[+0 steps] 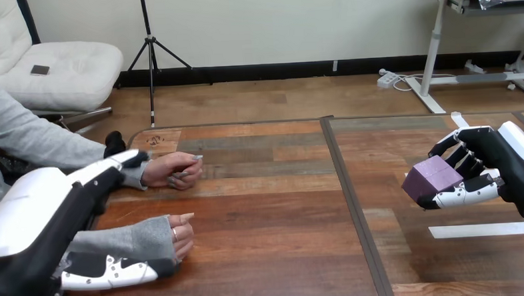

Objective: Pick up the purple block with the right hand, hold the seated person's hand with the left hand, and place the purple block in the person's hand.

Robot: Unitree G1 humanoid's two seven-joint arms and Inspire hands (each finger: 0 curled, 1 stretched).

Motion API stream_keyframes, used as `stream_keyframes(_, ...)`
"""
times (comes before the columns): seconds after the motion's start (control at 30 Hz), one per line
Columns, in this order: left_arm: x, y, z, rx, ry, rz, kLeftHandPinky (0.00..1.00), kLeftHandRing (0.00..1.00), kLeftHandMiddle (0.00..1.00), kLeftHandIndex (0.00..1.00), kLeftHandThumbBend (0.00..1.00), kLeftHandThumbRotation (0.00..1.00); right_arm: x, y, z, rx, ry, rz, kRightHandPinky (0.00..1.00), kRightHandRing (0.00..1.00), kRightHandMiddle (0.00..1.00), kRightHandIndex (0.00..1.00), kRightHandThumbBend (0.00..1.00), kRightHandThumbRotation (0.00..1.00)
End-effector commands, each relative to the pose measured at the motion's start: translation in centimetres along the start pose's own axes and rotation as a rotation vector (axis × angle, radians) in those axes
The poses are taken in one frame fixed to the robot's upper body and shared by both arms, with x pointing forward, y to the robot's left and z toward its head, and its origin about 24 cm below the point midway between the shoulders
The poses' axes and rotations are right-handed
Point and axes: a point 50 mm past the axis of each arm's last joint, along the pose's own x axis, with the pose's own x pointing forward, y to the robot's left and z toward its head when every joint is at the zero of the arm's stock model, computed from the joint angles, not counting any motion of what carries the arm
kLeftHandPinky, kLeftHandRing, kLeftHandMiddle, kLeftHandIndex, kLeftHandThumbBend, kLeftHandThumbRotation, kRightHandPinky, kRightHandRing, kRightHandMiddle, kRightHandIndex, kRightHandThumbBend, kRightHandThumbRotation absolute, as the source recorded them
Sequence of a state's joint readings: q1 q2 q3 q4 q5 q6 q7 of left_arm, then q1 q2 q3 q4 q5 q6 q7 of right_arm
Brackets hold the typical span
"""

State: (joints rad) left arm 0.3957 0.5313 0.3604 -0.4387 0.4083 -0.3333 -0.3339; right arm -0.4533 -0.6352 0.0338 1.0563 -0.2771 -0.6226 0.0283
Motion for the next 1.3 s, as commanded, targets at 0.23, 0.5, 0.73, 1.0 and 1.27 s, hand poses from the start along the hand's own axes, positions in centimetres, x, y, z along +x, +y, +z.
stream_keyframes(0.23,1.9,0.3,-0.3,0.111,-0.039,-0.03,0.63,0.8,0.84,0.84,1.0,0.39,1.5,-2.1,2.1,-0.002,-0.082,-0.075,0.36,0.39,0.42,0.44,0.81,0.0)
stream_keyframes(0.5,2.8,-0.1,-0.8,0.14,-0.046,-0.053,0.65,0.81,0.84,0.83,1.0,0.36,1.5,-2.1,2.1,-0.007,-0.078,-0.076,0.35,0.38,0.41,0.44,0.81,0.0)
stream_keyframes(0.73,3.5,-0.5,-1.5,0.2,-0.034,-0.064,0.67,0.8,0.83,0.81,1.0,0.36,1.4,-2.1,2.0,-0.013,-0.078,-0.08,0.35,0.38,0.42,0.44,0.82,0.0)
stream_keyframes(1.0,4.3,-1.0,-2.4,0.25,0.004,-0.084,0.68,0.79,0.83,0.81,1.0,0.4,1.4,-2.2,2.0,-0.013,-0.075,-0.084,0.35,0.38,0.42,0.44,0.83,0.0)
stream_keyframes(1.27,5.0,-1.5,-3.4,0.277,0.042,-0.119,0.72,0.81,0.84,0.82,1.0,0.38,1.3,-2.2,2.0,-0.013,-0.078,-0.085,0.34,0.37,0.41,0.44,0.83,0.0)
